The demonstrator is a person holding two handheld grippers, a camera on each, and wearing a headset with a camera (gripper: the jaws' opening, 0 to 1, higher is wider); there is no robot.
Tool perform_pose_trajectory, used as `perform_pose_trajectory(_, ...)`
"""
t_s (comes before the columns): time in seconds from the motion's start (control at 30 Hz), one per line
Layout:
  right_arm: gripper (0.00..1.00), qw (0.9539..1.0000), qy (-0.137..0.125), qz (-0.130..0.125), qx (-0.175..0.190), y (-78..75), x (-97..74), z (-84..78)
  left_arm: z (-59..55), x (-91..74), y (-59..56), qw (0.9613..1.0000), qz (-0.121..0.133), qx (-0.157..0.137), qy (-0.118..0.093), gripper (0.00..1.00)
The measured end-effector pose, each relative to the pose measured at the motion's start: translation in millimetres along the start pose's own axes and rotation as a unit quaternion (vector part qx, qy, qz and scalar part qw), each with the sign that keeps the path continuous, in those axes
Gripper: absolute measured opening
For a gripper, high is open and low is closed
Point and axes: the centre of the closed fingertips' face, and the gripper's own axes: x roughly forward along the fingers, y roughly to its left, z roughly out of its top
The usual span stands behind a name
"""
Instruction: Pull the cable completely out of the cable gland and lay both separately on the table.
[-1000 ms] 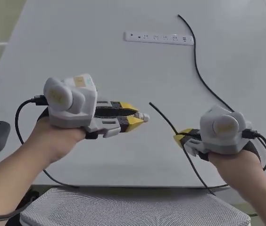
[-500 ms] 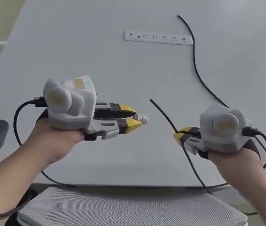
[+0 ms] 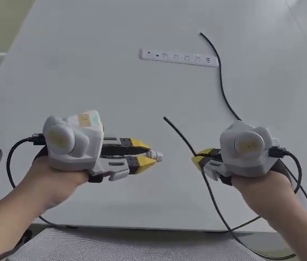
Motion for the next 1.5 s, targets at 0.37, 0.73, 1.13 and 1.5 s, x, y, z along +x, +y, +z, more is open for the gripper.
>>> perform_pose_trajectory(0.37,0.00,0.9985,0.014,0.019,-0.050,4.5,21.0,18.1,-16.7,-1.9,6.6,1.0000,0.002,-0.009,0.001,0.15)
perform_pose_trajectory(0.73,0.00,0.9954,0.027,0.041,-0.082,9.6,47.3,35.7,-39.7,-10.8,15.0,0.9996,0.013,-0.024,0.001,0.15)
perform_pose_trajectory(1.13,0.00,0.9872,0.049,0.065,-0.137,23.4,76.9,45.8,-65.1,-10.6,14.4,0.9991,0.020,-0.032,0.017,0.15)
perform_pose_trajectory(1.5,0.00,0.9798,0.071,0.077,-0.170,28.4,106.4,42.0,-79.9,-5.6,13.2,0.9994,0.013,-0.026,0.020,0.15)
